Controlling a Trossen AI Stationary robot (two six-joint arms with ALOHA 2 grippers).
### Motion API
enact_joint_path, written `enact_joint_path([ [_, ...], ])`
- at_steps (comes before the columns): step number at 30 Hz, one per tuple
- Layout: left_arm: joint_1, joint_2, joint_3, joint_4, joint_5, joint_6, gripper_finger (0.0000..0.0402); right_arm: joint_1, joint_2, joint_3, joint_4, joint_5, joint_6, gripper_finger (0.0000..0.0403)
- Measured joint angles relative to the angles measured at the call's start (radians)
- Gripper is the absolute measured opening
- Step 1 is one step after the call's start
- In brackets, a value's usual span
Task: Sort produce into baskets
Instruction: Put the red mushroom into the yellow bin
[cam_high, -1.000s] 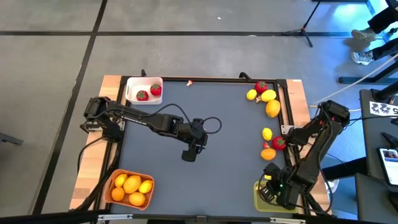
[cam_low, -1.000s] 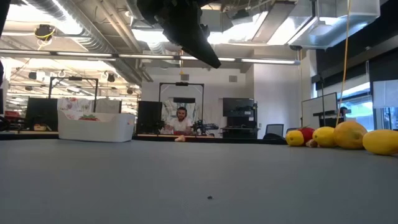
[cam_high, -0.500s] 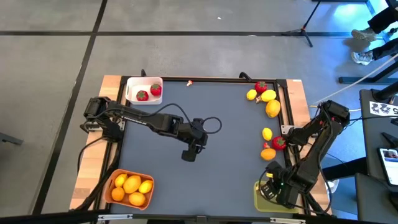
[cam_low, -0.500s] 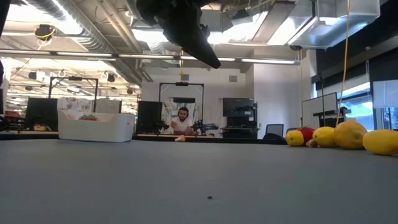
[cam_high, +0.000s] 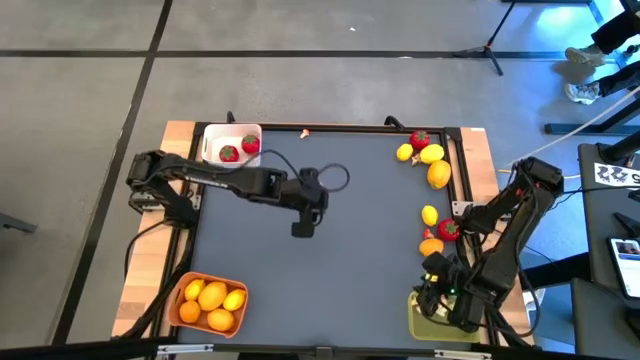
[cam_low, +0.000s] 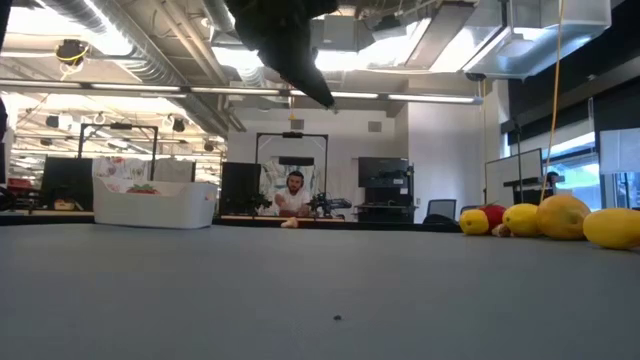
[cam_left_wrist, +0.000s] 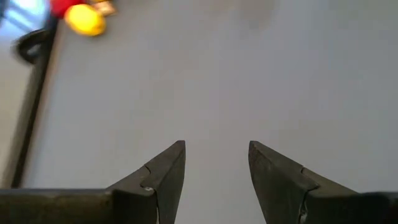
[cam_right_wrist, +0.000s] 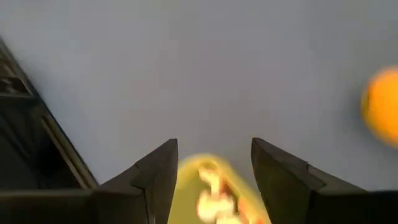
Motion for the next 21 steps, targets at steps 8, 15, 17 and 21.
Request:
enact_joint_path([
  [8, 0.186, -0.039, 0.0, -0.015, -0.04, -0.064, 0.0172, 0.0, -0.019, 0.0, -0.024, 0.353, -0.166, 0.0204],
  [15, 0.367, -0.039, 0.0, -0.007, -0.042, -0.122, 0.0172, 0.0, -0.019, 0.0, -0.039, 0.599, -0.227, 0.0204],
  [17, 0.41, -0.039, 0.0, -0.007, -0.042, -0.138, 0.0172, 0.0, -0.019, 0.0, -0.039, 0.622, -0.246, 0.0204],
  [21, 0.477, -0.015, 0.0, 0.0, -0.042, -0.175, 0.0172, 0.0, -0.019, 0.0, -0.04, 0.65, -0.273, 0.0204],
])
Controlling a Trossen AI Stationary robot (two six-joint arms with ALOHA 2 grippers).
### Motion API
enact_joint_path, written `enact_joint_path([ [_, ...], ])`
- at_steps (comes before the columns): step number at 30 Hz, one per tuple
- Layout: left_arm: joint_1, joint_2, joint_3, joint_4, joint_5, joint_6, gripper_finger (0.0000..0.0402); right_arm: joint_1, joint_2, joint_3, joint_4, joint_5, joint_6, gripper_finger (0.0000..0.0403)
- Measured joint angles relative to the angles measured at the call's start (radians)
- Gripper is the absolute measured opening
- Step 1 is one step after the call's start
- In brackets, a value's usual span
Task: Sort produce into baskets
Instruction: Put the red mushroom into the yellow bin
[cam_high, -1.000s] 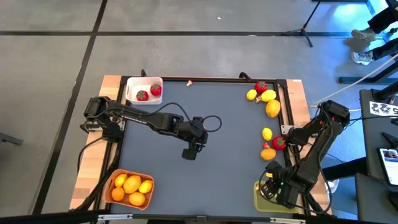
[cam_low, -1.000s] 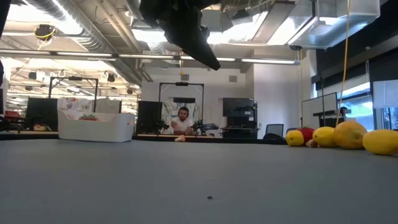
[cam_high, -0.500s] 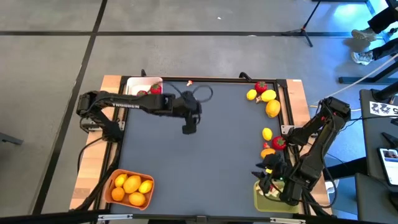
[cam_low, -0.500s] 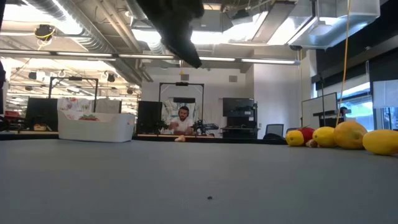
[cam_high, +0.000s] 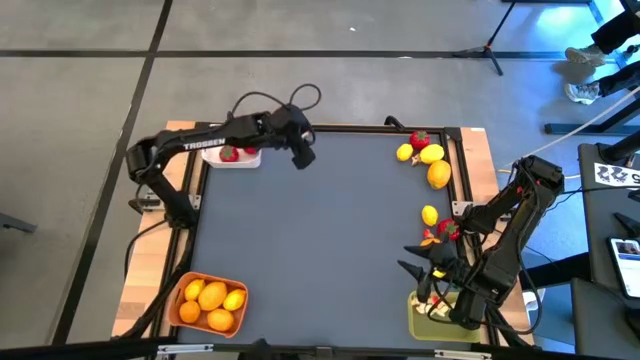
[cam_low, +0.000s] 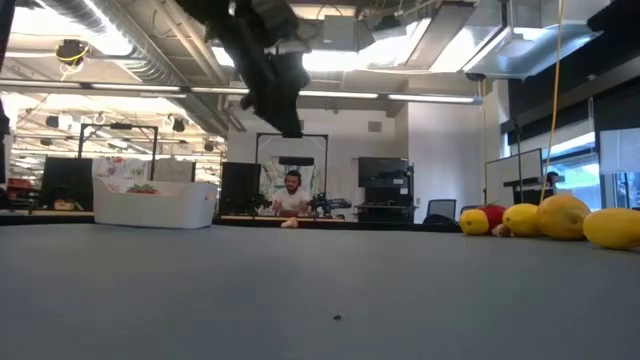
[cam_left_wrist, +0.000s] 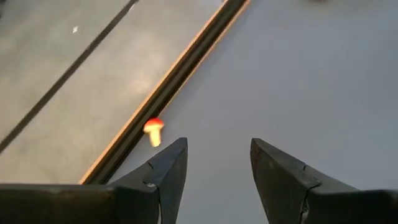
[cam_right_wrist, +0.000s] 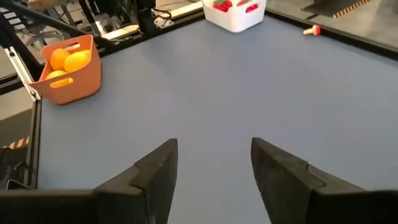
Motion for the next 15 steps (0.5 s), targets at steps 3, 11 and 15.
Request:
enact_joint_path([
  [3, 0.035, 0.043, 0.0, 0.01, 0.0, -0.008, 0.0172, 0.0, 0.0, 0.0, -0.004, 0.016, -0.002, 0.0204],
  [11, 0.108, 0.183, 0.0, 0.078, 0.004, -0.001, 0.0172, 0.0, 0.0, 0.0, -0.005, 0.017, -0.002, 0.0204],
  [15, 0.142, 0.239, 0.0, 0.121, 0.011, -0.001, 0.0172, 0.0, 0.0, 0.0, -0.018, 0.018, -0.002, 0.0204],
])
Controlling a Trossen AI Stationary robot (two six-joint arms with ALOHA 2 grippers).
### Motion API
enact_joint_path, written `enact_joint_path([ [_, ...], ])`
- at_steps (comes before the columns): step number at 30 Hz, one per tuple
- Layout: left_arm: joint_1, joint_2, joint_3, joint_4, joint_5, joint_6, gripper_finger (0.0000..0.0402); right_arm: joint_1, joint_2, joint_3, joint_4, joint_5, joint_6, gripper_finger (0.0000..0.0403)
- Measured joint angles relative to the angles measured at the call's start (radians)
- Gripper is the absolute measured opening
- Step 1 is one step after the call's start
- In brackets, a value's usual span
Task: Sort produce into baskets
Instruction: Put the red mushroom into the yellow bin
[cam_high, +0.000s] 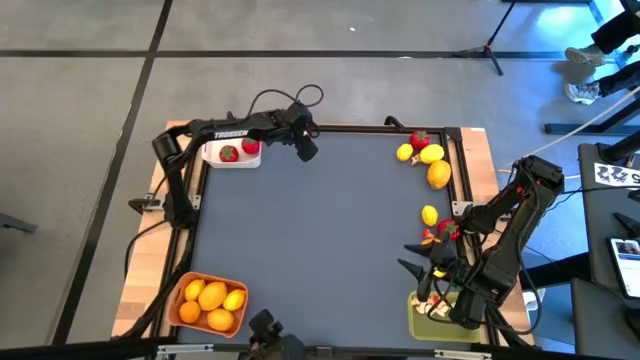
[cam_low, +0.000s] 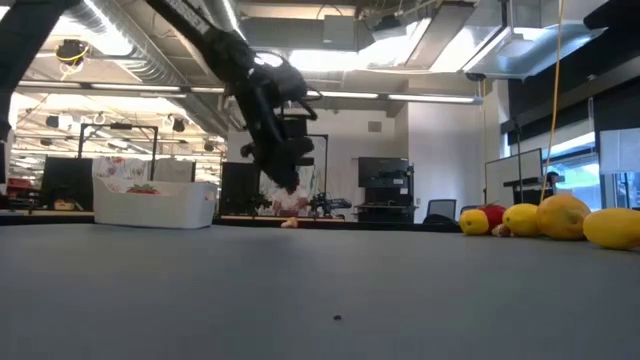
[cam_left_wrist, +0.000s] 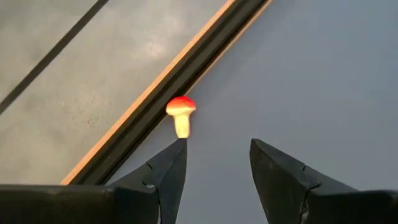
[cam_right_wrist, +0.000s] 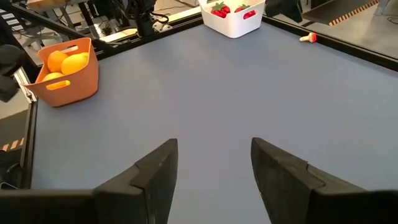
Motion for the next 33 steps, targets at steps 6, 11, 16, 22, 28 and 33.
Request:
enact_joint_path([
  [6, 0.06, 0.059, 0.016, 0.041, 0.055, -0.032, 0.0172, -0.016, 0.0, 0.0, -0.009, 0.015, -0.004, 0.0204],
  [11, 0.093, 0.117, 0.092, 0.043, 0.098, -0.05, 0.0172, -0.068, 0.0, 0.0, -0.009, -0.008, -0.061, 0.0204],
  [16, 0.1, 0.191, 0.177, -0.02, 0.103, -0.047, 0.0172, -0.126, 0.0, 0.0, -0.008, -0.056, -0.11, 0.0204],
  [22, 0.124, 0.261, 0.22, -0.028, 0.106, -0.051, 0.0172, -0.176, 0.0, 0.0, -0.006, -0.101, -0.156, 0.0204],
  [28, 0.155, 0.292, 0.224, -0.027, 0.134, -0.071, 0.0172, -0.186, 0.0, 0.0, -0.007, -0.109, -0.16, 0.0204],
  [33, 0.167, 0.294, 0.225, -0.023, 0.207, -0.069, 0.0172, -0.183, 0.0, 0.0, -0.007, -0.109, -0.16, 0.0204],
])
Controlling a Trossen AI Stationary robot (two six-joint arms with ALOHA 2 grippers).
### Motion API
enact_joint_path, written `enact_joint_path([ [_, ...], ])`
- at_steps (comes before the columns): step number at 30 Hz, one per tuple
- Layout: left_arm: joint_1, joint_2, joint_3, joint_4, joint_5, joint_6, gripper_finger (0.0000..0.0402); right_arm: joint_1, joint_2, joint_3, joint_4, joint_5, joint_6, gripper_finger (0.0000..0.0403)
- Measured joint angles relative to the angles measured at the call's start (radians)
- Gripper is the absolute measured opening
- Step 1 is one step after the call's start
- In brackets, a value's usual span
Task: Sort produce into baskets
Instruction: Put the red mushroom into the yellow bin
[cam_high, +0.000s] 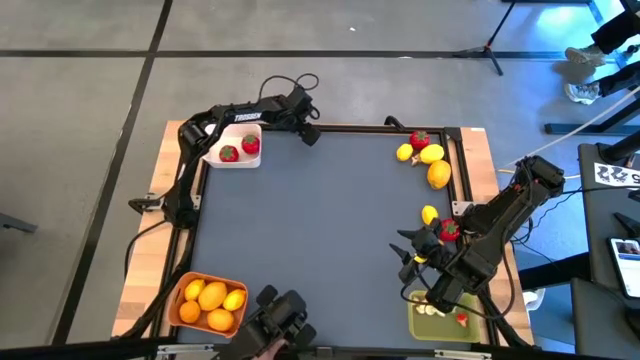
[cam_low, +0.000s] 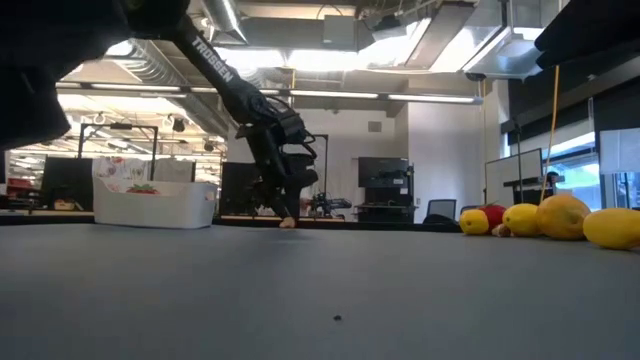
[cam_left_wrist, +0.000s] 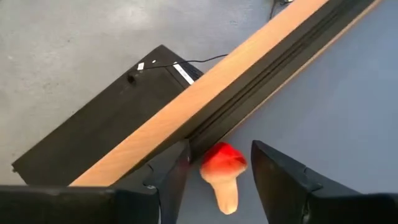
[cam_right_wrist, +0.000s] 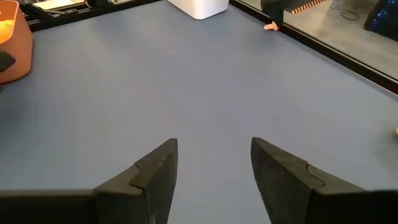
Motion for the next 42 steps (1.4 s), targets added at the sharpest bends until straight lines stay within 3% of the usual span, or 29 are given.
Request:
enact_joint_path([
  [14, -0.024, 0.001, -0.006, -0.109, 0.016, -0.008, 0.0172, 0.0, 0.0, 0.0, 0.0, -0.001, 0.0, 0.0204],
  [25, -0.041, 0.003, -0.007, -0.114, -0.042, 0.016, 0.0169, 0.0, 0.0, 0.0, 0.001, -0.001, -0.001, 0.0204],
  [36, -0.044, 0.001, -0.012, -0.11, -0.045, 0.096, 0.0068, 0.0, 0.0, 0.0, 0.0, 0.0, -0.001, 0.0204],
  [42, -0.066, -0.017, -0.011, -0.165, -0.05, 0.147, 0.0044, 0.0, 0.0, 0.0, 0.005, -0.001, -0.001, 0.0204],
])
